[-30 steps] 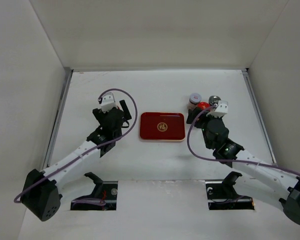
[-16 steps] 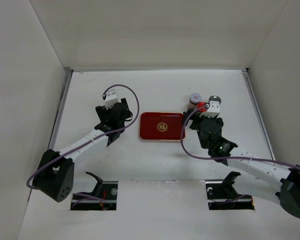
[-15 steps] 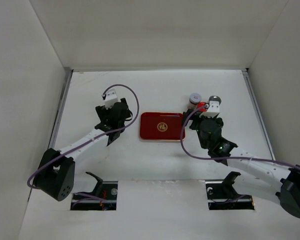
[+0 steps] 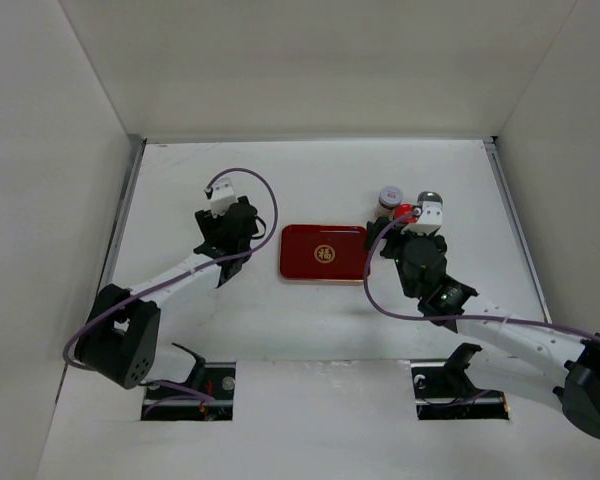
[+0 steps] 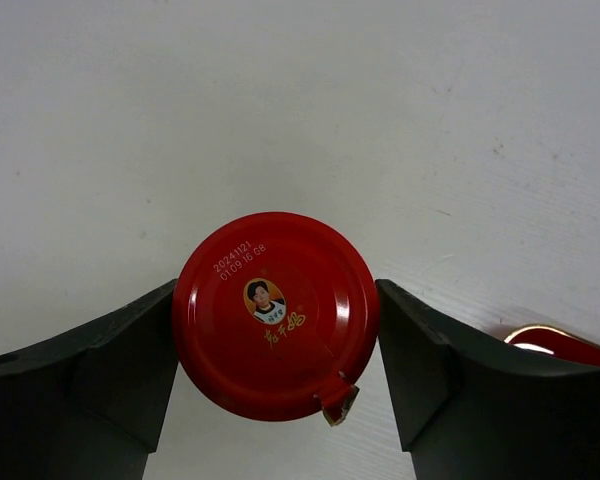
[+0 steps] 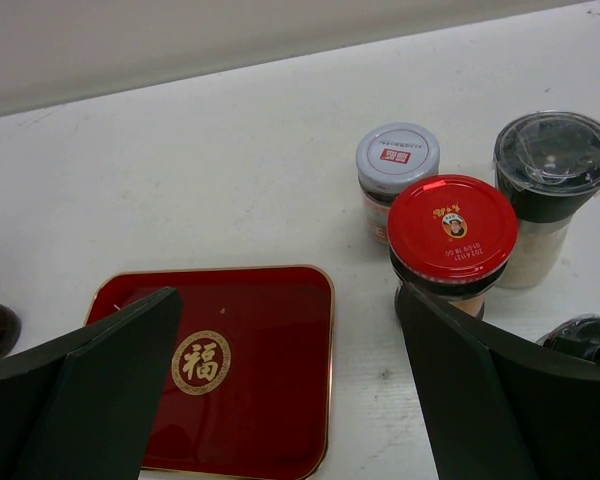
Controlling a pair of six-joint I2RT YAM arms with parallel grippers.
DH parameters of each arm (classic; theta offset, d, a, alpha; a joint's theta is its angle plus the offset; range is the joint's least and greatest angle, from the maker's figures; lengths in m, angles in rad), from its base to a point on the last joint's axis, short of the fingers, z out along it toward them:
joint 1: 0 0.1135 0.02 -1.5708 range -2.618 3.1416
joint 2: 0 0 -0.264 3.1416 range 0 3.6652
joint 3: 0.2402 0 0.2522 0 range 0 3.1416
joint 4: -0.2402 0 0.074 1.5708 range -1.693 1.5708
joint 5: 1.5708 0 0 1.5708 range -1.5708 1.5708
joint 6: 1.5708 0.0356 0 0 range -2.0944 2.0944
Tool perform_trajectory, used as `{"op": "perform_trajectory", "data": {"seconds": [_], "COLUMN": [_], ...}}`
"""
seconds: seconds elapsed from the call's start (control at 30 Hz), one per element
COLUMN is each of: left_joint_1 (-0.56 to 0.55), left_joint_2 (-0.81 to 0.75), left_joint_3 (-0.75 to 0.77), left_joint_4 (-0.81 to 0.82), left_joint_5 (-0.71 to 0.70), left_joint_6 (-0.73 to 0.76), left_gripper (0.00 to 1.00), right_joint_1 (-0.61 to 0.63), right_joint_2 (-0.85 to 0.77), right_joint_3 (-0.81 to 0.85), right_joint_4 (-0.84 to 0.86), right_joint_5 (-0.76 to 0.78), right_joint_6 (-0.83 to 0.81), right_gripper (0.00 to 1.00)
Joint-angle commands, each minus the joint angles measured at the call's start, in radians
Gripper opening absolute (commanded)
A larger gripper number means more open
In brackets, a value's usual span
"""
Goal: Organize the condiment bottles
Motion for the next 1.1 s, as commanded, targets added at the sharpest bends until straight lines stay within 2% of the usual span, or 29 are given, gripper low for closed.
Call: {"op": "perform_trajectory", "data": {"seconds": [0.0,0.17,0.23,0.37,0.5,0.73,0.77,0.8,0.87,0.9,0.93,1.0,1.07], "left_joint_1": [0.008,-0.001,-0.013,-0.082,-0.171,-0.346,-0.360,-0.366,-0.377,-0.378,-0.378,-0.369,-0.366], "left_joint_2": [0.013,-0.045,-0.092,-0.195,-0.225,-0.118,-0.095,-0.075,-0.053,-0.045,-0.035,-0.007,0.022], "left_joint_3": [0.023,0.004,0.003,0.010,0.058,0.136,0.145,0.155,0.168,0.170,0.173,0.184,0.190], "left_joint_4": [0.065,0.079,0.080,0.102,0.107,0.168,0.192,0.217,0.252,0.274,0.293,0.309,0.318], "left_joint_5": [0.007,0.008,0.010,-0.010,-0.018,-0.007,-0.005,-0.001,0.010,0.015,0.019,0.024,0.030], "left_joint_6": [-0.010,-0.007,-0.005,0.024,0.061,0.073,0.081,0.093,0.112,0.121,0.131,0.144,0.147], "left_gripper": [0.68,0.48,0.44,0.43,0.42,0.42,0.42,0.42,0.42,0.42,0.42,0.42,0.42], "right_joint_1": [0.007,0.001,-0.001,-0.012,-0.012,-0.028,-0.028,-0.031,-0.036,-0.033,-0.031,-0.036,-0.036], "right_joint_2": [-0.011,-0.014,-0.020,-0.011,-0.017,-0.031,-0.036,-0.037,-0.034,-0.034,-0.034,-0.036,-0.039], "right_joint_3": [0.002,-0.002,-0.007,-0.004,-0.010,-0.021,-0.022,-0.027,-0.022,-0.021,-0.018,-0.019,-0.019], "right_joint_4": [0.064,0.068,0.070,0.067,0.070,0.076,0.076,0.084,0.073,0.071,0.067,0.065,0.064], "right_joint_5": [-0.005,-0.005,-0.003,-0.005,-0.005,0.006,0.006,0.000,-0.003,-0.003,-0.002,-0.003,-0.003], "right_joint_6": [-0.005,0.000,0.006,0.006,0.009,0.015,0.015,0.017,0.021,0.020,0.018,0.023,0.024], "right_gripper": [0.97,0.97,0.97,0.98,0.98,0.96,0.93,0.86,0.57,0.46,0.40,0.37,0.39]}}
